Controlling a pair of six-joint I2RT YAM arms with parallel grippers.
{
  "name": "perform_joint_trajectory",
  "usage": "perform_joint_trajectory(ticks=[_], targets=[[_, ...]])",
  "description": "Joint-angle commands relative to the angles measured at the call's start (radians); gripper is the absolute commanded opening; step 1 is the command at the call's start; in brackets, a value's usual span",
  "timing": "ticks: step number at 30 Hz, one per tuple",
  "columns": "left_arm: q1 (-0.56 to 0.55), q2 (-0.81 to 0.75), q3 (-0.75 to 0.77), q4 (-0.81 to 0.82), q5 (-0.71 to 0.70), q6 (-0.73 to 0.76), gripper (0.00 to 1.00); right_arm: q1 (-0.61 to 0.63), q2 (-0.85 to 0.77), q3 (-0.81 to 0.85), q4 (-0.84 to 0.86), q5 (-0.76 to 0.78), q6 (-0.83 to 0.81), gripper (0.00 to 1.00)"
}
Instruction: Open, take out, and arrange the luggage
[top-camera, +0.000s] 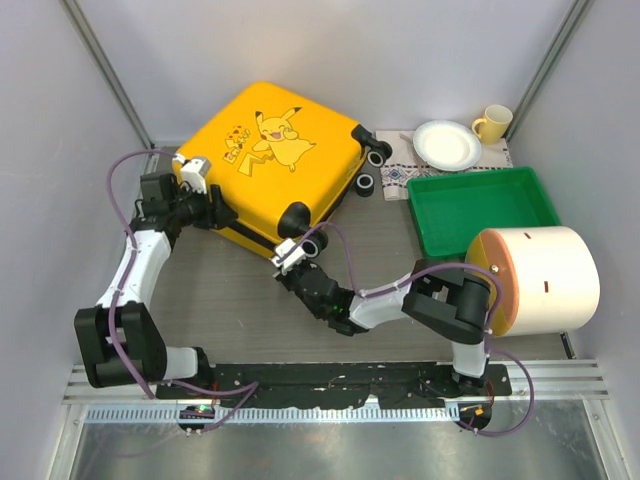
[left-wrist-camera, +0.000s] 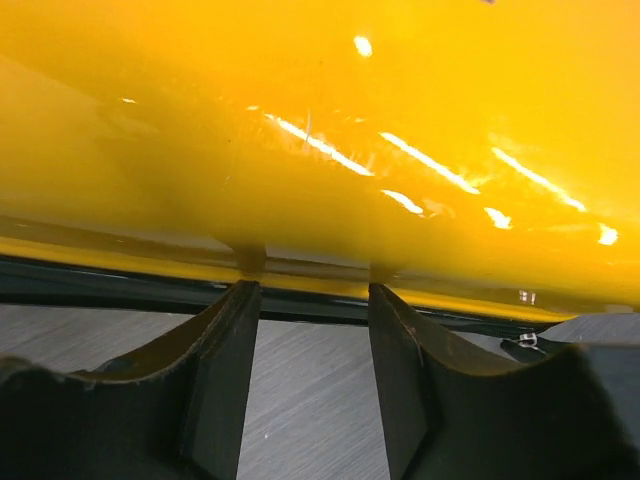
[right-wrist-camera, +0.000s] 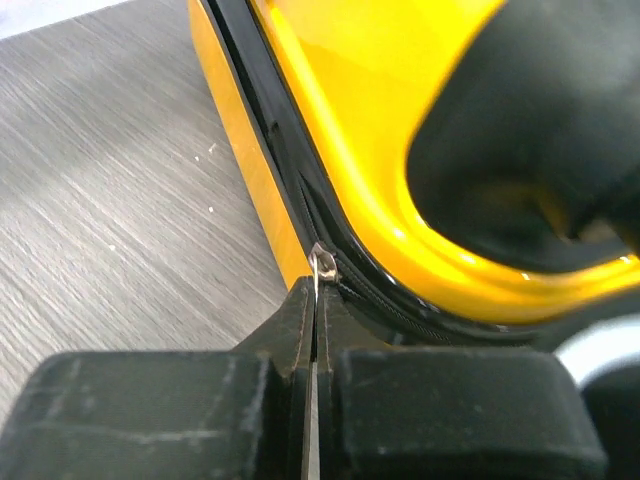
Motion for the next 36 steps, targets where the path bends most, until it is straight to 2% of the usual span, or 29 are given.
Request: perform_joint_trajectory(ticks=[1,3,10,13,14,17,18,20,21,25,26,27,28,31,32,35,36], targets=[[-0.035,0.083,-0.001,0.094,-0.014,-0.013,0.49,0.043,0.050,0.172,0.055,-0.024,0.069,0.01],[-0.065,0.084,-0.015,0.117,-0.017,-0.012,0.45,0.048,0.068,0.214,0.010,-0.005,0.088,0.01],[-0.086,0.090,-0.058,0.162,-0.029,-0.061,0.44,0.055,0.157,0.374,-0.031,0.031,0.120,0.02],[-0.084,0.080,-0.061,0.156,-0.033,-0.078,0.44,0.055,0.191,0.403,-0.016,-0.007,0.088,0.17],[-0.082,0.078,-0.055,0.137,-0.039,-0.079,0.48,0.055,0.179,0.398,-0.013,-0.034,0.082,0.32],[-0.057,0.057,-0.029,0.108,-0.048,-0.097,0.61,0.057,0.069,0.339,-0.045,-0.200,0.002,0.60],[-0.041,0.048,-0.021,0.106,-0.028,-0.134,0.63,0.057,0.021,0.302,-0.115,-0.297,-0.023,0.64],[0.002,0.040,-0.001,0.080,0.009,-0.163,0.69,0.052,-0.062,0.274,-0.221,-0.398,-0.029,0.71],[0.013,0.026,0.013,0.068,0.026,-0.182,0.70,0.051,-0.149,0.270,-0.358,-0.482,-0.035,0.73],[0.042,-0.029,0.023,0.011,0.046,-0.171,0.76,-0.001,-0.324,0.302,-0.667,-0.747,-0.044,0.76],[0.049,-0.043,0.023,-0.013,0.046,-0.162,0.77,-0.059,-0.350,0.318,-0.773,-0.795,-0.044,0.76],[0.051,-0.063,0.022,-0.027,0.058,-0.148,0.78,-0.098,-0.390,0.361,-0.813,-0.859,-0.009,0.79],[0.057,-0.074,0.025,-0.048,0.064,-0.141,0.79,-0.192,-0.399,0.387,-0.846,-0.933,0.023,0.80],[0.062,-0.101,0.023,-0.082,0.067,-0.133,0.79,-0.343,-0.377,0.538,-0.982,-0.984,0.075,0.80],[0.066,-0.106,0.023,-0.090,0.067,-0.133,0.80,-0.459,-0.358,0.618,-1.069,-0.984,0.077,0.80],[0.068,-0.117,0.019,-0.108,0.070,-0.134,0.80,-0.651,-0.269,0.739,-1.201,-1.041,0.068,0.80],[0.068,-0.117,0.020,-0.110,0.070,-0.136,0.79,-0.754,-0.246,0.816,-1.232,-1.042,0.054,0.80]])
